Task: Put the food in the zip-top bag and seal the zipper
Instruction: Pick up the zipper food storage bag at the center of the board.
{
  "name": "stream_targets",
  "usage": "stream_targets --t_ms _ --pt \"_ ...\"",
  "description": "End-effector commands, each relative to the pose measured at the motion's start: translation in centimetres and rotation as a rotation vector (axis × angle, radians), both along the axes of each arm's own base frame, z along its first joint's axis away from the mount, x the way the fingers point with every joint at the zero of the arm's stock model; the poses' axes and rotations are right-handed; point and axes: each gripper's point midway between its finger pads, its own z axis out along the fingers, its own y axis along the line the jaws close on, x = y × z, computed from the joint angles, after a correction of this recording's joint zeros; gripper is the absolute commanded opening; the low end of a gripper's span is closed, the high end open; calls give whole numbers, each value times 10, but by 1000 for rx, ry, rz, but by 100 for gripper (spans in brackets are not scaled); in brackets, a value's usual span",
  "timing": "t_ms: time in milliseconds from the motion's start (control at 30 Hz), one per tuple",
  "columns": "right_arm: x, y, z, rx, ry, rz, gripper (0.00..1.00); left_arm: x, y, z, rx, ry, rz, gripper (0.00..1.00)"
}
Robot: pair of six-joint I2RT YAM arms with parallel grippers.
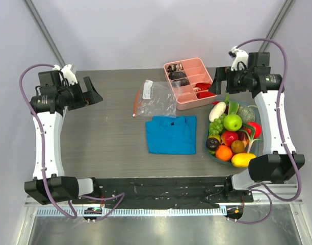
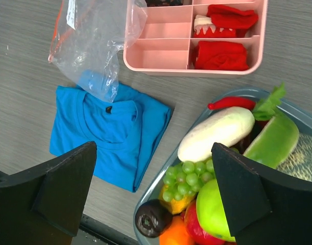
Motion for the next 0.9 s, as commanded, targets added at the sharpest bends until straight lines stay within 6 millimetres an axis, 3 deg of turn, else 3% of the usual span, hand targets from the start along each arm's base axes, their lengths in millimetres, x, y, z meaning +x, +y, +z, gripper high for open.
stream_targets --t_ms 0,200,233,333,367,433,467,567,600,667,700,767,800,867 --pt "19 27 4 -89 -56 72 100 1 -8 28 -73 -91 29 100" --pt "38 73 -10 -183 -72 175 100 2 -15 34 -127 -140 30 100" --pt "38 95 -13 -204 -81 232 100 2 -16 35 -129 -151 23 100" --pt "41 122 -13 -329 -150 348 100 0 -21 37 -147 -181 6 100" --pt "39 143 -22 -358 -150 415 100 -2 -23 38 -155 -185 -2 100" --pt "45 159 -26 -449 -191 483 100 -4 -27 34 -171 -179 -23 100" --pt "45 179 -42 -488 -178 531 100 -6 -27 32 -169 -179 -26 100" --pt "55 200 -50 -611 -202 574 100 -8 -26 28 -145 -175 -35 100" --pt "62 207 -69 -644 -170 593 100 -8 -26 25 -145 -168 -35 100" --pt "76 214 -72 -685 -184 579 100 -7 -26 21 -150 -155 -30 100" --pt "85 218 -93 -709 -154 588 100 -7 -26 20 -155 -152 -31 100" --pt "99 221 -95 -748 -172 581 99 -7 -27 17 -160 -146 -33 100" --pt "107 224 -113 -771 -152 591 99 -7 -27 17 -158 -147 -38 100" --pt "117 224 -120 -804 -160 580 99 -8 -27 16 -157 -148 -45 100"
